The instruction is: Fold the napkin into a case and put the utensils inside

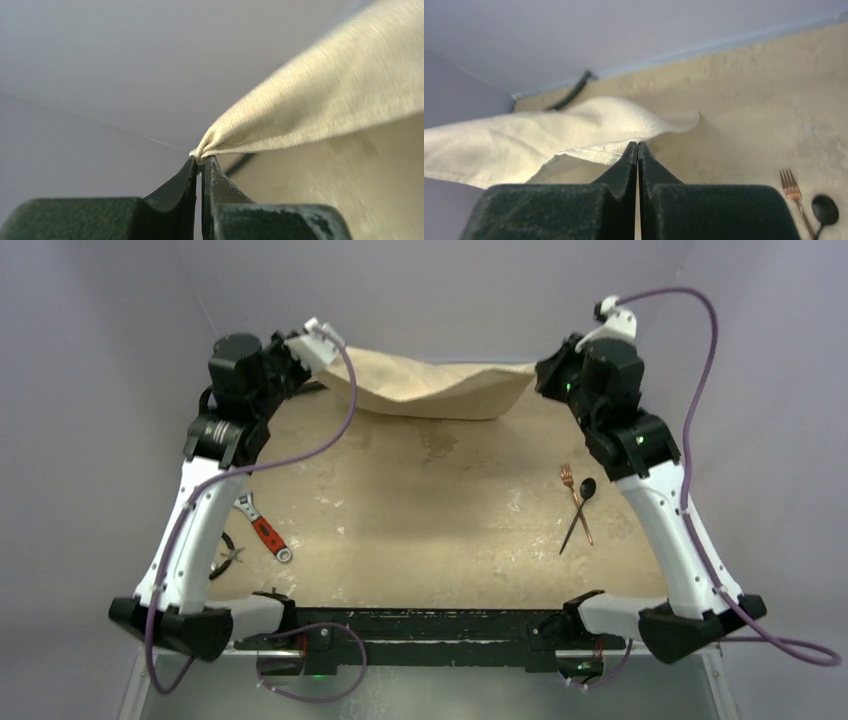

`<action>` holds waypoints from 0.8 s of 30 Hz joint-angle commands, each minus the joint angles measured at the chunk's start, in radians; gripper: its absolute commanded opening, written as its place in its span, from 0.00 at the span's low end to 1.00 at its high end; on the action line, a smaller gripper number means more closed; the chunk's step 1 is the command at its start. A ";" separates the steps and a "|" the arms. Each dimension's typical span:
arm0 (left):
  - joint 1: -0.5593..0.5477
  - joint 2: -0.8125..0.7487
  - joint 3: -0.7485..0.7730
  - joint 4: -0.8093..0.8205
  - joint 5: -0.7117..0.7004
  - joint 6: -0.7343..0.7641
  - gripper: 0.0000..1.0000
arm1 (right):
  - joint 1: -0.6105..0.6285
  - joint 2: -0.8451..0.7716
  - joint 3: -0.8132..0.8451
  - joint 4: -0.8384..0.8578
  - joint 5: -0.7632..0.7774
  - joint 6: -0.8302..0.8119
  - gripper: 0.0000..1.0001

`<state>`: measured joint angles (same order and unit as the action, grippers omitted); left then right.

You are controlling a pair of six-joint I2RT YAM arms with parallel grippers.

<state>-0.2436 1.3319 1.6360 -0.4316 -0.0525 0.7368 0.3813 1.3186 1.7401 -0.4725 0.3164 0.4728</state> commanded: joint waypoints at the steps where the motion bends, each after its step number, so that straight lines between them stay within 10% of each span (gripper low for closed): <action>1: -0.004 -0.192 -0.263 -0.259 0.105 0.029 0.00 | 0.053 -0.152 -0.339 -0.039 -0.102 0.033 0.00; 11: -0.004 -0.501 -0.735 -0.653 0.251 0.051 0.00 | 0.157 -0.452 -0.793 -0.257 -0.196 0.215 0.00; 24: -0.003 -0.503 -0.805 -0.767 0.264 0.115 0.00 | 0.157 -0.427 -0.816 -0.346 -0.274 0.217 0.00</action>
<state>-0.2447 0.8238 0.8505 -1.2007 0.1810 0.8272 0.5377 0.8707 0.9489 -0.8009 0.0525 0.6823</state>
